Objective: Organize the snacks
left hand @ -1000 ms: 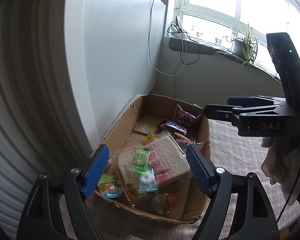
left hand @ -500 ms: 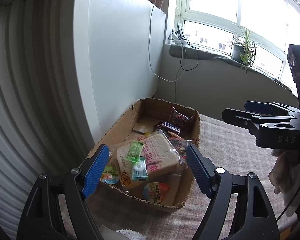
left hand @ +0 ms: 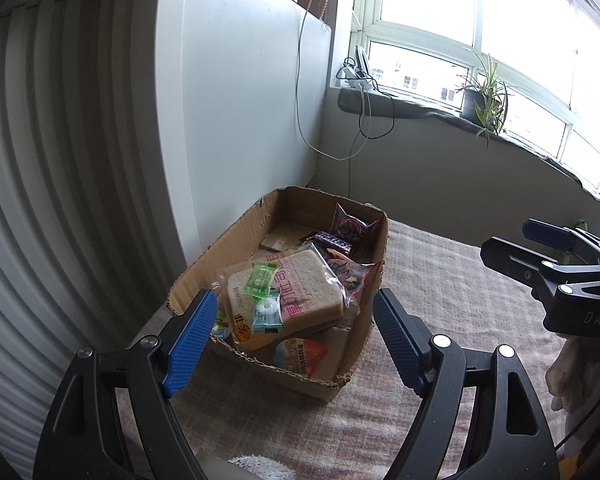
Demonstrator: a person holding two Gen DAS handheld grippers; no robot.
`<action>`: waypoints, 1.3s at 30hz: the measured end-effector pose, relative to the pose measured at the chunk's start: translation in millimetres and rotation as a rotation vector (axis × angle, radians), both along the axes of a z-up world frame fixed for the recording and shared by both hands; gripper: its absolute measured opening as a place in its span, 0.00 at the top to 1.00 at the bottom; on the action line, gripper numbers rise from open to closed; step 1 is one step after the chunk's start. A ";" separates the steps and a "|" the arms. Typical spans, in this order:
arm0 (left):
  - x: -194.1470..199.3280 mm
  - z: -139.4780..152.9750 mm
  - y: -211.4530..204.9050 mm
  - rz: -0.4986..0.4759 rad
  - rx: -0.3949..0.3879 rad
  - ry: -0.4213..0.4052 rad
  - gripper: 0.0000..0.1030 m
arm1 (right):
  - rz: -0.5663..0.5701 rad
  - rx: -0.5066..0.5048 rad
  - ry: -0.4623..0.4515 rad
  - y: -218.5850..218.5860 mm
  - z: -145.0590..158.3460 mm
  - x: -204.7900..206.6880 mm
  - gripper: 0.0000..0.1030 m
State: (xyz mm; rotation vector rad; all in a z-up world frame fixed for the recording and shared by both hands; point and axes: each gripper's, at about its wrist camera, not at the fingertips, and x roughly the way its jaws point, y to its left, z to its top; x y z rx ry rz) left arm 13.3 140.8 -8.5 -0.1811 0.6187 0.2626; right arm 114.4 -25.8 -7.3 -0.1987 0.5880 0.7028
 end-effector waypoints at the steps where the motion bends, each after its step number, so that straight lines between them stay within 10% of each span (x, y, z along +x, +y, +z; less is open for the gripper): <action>1: -0.4 0.5 -0.8 -0.001 0.001 0.000 0.22 | -0.001 0.001 -0.001 -1.3 -0.3 -1.0 0.01; 39: -5.0 2.0 -2.7 0.003 0.002 -0.007 0.22 | -0.002 0.007 0.018 -3.9 -3.6 -4.0 0.01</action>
